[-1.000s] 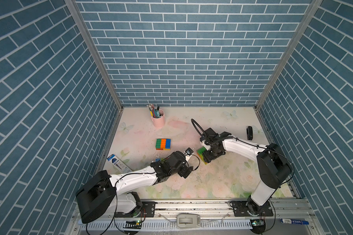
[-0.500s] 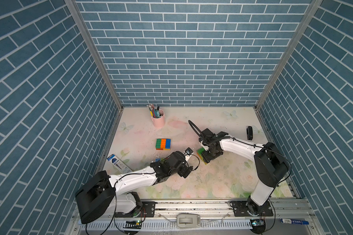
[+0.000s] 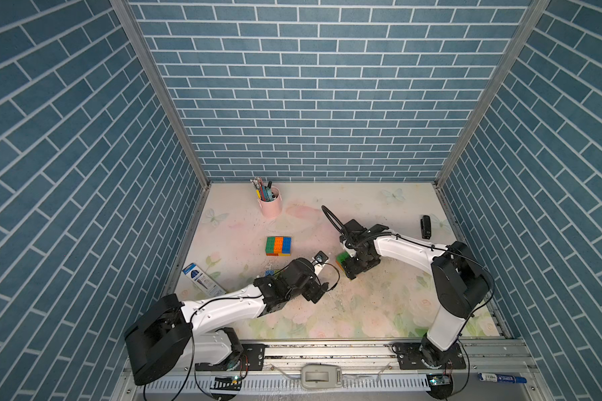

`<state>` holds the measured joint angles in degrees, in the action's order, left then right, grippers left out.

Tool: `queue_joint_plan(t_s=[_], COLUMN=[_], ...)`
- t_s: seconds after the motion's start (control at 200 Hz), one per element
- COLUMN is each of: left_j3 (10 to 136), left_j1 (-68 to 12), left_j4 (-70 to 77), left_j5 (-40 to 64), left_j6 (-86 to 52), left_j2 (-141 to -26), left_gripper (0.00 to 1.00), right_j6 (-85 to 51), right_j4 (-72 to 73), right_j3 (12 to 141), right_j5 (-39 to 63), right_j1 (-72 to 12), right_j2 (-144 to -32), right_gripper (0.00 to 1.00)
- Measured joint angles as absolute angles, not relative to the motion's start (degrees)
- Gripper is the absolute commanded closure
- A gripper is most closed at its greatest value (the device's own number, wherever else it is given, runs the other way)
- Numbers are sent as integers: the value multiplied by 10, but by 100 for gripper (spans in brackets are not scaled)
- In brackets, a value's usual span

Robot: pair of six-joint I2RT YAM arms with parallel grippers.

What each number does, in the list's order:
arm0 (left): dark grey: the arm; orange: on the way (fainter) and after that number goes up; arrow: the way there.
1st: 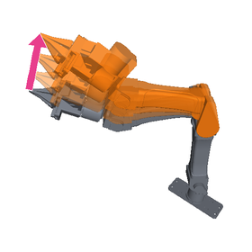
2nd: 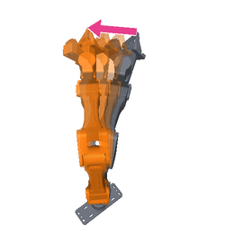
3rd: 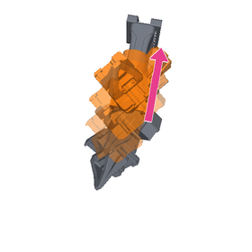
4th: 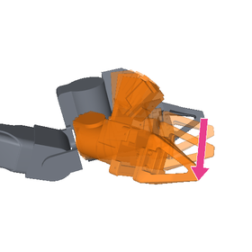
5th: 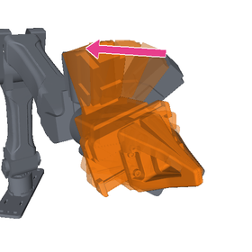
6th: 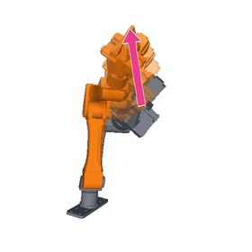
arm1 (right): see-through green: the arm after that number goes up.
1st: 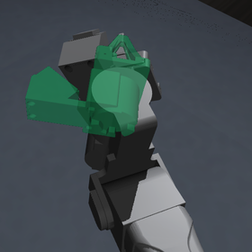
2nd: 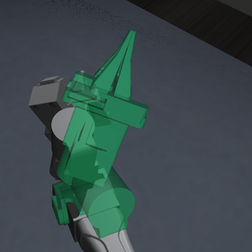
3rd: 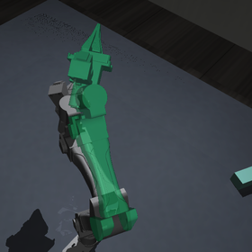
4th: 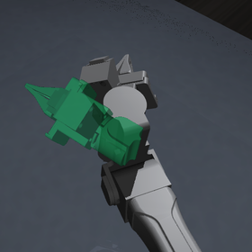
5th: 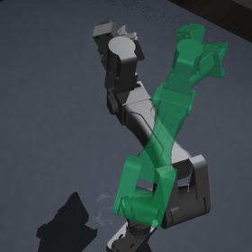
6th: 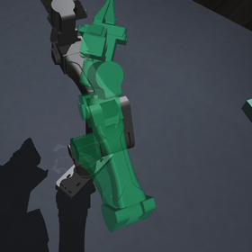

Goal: Assemble a rectangle with lego
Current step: Assemble the lego brick with the lego brick, then move the lego brick at the center of the board.

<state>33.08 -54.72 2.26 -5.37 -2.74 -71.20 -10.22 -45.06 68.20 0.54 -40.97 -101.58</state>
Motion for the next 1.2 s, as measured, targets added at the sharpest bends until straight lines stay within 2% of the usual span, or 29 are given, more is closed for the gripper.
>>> queue_joint_plan(t_s=[0.235,0.325,0.425,0.585,0.805,1.2], left_j3=[331,332,336,357,377,367], left_j1=[-546,-534,-499,-440,-403,-396], left_j4=[20,17,9,-10,-45,-63], left_j5=[-61,-62,-62,-64,-64,-62], left_j6=[-28,-36,-57,-98,-131,-145], left_j2=[-700,-686,-668,-647,-634,-594], left_gripper=[5,5,5,4,4,5], right_j6=[-112,-146,-242,-463,-615,-631], right_j4=[-475,-489,-476,-365,-259,-190], right_j3=[689,689,667,520,458,492], right_j5=[4,1,15,77,92,91], right_j1=[-407,-404,-399,-420,-442,-403], right_j2=[-982,-934,-855,-753,-804,-886], right_gripper=[9,17,25,23,23,23])
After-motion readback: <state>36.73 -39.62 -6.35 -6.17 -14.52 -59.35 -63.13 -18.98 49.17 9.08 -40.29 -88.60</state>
